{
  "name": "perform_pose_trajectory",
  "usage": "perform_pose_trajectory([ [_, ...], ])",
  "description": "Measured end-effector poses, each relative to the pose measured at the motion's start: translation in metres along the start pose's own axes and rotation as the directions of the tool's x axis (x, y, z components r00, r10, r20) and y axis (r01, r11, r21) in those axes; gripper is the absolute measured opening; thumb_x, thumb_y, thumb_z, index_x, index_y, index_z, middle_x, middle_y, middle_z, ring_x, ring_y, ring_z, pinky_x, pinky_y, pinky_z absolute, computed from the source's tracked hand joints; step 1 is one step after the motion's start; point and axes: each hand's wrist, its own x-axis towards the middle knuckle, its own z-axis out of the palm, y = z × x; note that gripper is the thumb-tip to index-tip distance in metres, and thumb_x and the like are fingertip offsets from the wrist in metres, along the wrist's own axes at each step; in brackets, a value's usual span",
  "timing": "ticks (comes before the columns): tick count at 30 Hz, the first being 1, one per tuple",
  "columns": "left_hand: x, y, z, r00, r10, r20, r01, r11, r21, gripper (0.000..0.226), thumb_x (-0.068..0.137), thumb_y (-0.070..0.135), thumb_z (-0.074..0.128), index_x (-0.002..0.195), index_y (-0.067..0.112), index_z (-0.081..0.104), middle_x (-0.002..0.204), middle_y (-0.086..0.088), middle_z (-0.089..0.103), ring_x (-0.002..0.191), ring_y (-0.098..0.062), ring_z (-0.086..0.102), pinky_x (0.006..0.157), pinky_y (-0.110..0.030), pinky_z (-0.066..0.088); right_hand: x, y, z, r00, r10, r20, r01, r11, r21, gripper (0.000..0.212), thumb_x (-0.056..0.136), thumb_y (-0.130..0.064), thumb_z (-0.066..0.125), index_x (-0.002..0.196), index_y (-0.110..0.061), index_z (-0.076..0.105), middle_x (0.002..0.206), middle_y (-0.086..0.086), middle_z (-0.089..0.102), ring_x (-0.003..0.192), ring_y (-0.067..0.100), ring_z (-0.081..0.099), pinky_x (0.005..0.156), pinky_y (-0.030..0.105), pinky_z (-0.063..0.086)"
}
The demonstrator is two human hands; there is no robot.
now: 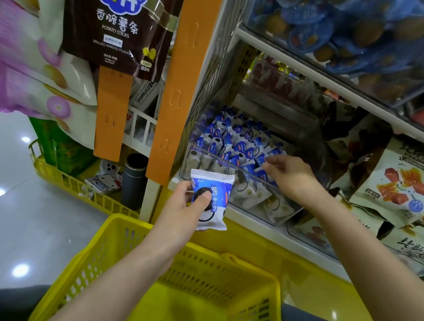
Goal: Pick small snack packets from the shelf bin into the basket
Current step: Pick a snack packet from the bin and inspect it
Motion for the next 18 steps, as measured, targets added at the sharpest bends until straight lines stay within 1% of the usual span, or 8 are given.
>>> perform_pose_trajectory([
  [2, 0.000, -0.002, 0.001, 1.000, 0.008, 0.009, -0.008, 1.000, 0.010, 0.015, 0.095, 0.020, 0.049, 0.110, 0.023, 0.047, 0.091, 0.009, 0.062, 0.059, 0.012, 0.061, 0.046, -0.003, 0.042, -0.025, -0.005, 0.003, 0.966, -0.170, -0.193, 0.189, 0.979, 0.081, 0.024, 0.093, -0.025, 0.052, 0.115, -0.018, 0.060, 0.108, -0.005, 0.063, 0.084, -0.006, 0.053, 0.074, -0.001, 0.037],
  [3, 0.000, -0.003, 0.002, 1.000, 0.016, 0.011, -0.016, 1.000, 0.020, 0.014, 0.095, 0.019, 0.049, 0.109, 0.023, 0.048, 0.090, 0.009, 0.062, 0.059, 0.012, 0.061, 0.047, -0.003, 0.042, -0.040, -0.009, 0.007, 0.940, -0.234, -0.248, 0.270, 0.955, 0.122, 0.020, 0.093, -0.024, 0.053, 0.111, -0.020, 0.061, 0.101, -0.010, 0.063, 0.082, -0.008, 0.054, 0.070, -0.004, 0.037],
  [6, -0.002, -0.006, 0.003, 0.999, 0.037, 0.023, -0.038, 0.997, 0.066, 0.015, 0.095, 0.018, 0.050, 0.109, 0.020, 0.052, 0.097, 0.006, 0.064, 0.071, 0.006, 0.063, 0.055, -0.003, 0.045, -0.079, -0.015, 0.028, 0.922, -0.319, -0.218, 0.368, 0.897, 0.245, 0.014, 0.092, -0.028, 0.051, 0.105, -0.028, 0.057, 0.091, -0.020, 0.059, 0.083, -0.010, 0.055, 0.071, 0.002, 0.041],
  [8, -0.004, -0.009, 0.004, 0.998, 0.039, 0.055, -0.044, 0.994, 0.104, 0.015, 0.094, 0.017, 0.051, 0.108, 0.021, 0.054, 0.102, 0.004, 0.065, 0.083, 0.002, 0.062, 0.060, -0.003, 0.045, -0.092, -0.013, 0.044, 0.947, -0.295, -0.128, 0.321, 0.887, 0.331, 0.016, 0.092, -0.030, 0.051, 0.107, -0.026, 0.057, 0.090, -0.015, 0.062, 0.082, -0.004, 0.058, 0.071, 0.009, 0.047],
  [12, -0.010, -0.014, 0.004, 0.988, -0.003, 0.154, -0.025, 0.984, 0.179, 0.019, 0.093, 0.008, 0.052, 0.111, 0.013, 0.054, 0.108, -0.005, 0.065, 0.091, -0.009, 0.062, 0.069, -0.009, 0.049, -0.096, -0.009, 0.063, 0.987, -0.157, -0.032, 0.146, 0.804, 0.577, 0.009, 0.090, -0.020, 0.058, 0.084, -0.016, 0.063, 0.077, 0.007, 0.066, 0.068, 0.014, 0.058, 0.072, 0.044, 0.051],
  [14, -0.011, -0.015, 0.004, 0.989, 0.005, 0.149, -0.038, 0.974, 0.223, 0.018, 0.091, 0.006, 0.053, 0.109, 0.008, 0.055, 0.105, -0.010, 0.066, 0.091, -0.017, 0.062, 0.078, -0.024, 0.050, -0.095, -0.005, 0.068, 0.990, -0.141, 0.003, 0.106, 0.765, 0.635, 0.013, 0.088, -0.016, 0.060, 0.077, -0.013, 0.064, 0.068, 0.008, 0.064, 0.062, 0.012, 0.057, 0.063, 0.041, 0.051],
  [16, -0.011, -0.016, 0.004, 0.993, 0.034, 0.116, -0.061, 0.968, 0.244, 0.010, 0.091, 0.008, 0.054, 0.101, 0.005, 0.057, 0.092, -0.011, 0.065, 0.082, -0.019, 0.059, 0.073, -0.030, 0.048, -0.096, -0.001, 0.073, 0.987, -0.153, 0.041, 0.082, 0.716, 0.693, 0.015, 0.088, -0.011, 0.060, 0.073, -0.012, 0.062, 0.061, 0.001, 0.062, 0.055, 0.005, 0.056, 0.054, 0.024, 0.050],
  [18, -0.010, -0.018, 0.004, 0.996, 0.058, 0.071, -0.075, 0.961, 0.265, 0.011, 0.092, 0.014, 0.054, 0.087, 0.005, 0.056, 0.079, -0.011, 0.059, 0.075, -0.019, 0.054, 0.064, -0.029, 0.043, -0.099, 0.000, 0.079, 0.982, -0.171, 0.078, 0.060, 0.678, 0.732, 0.016, 0.088, -0.008, 0.060, 0.072, -0.013, 0.062, 0.060, -0.002, 0.062, 0.053, 0.003, 0.056, 0.050, 0.016, 0.047],
])
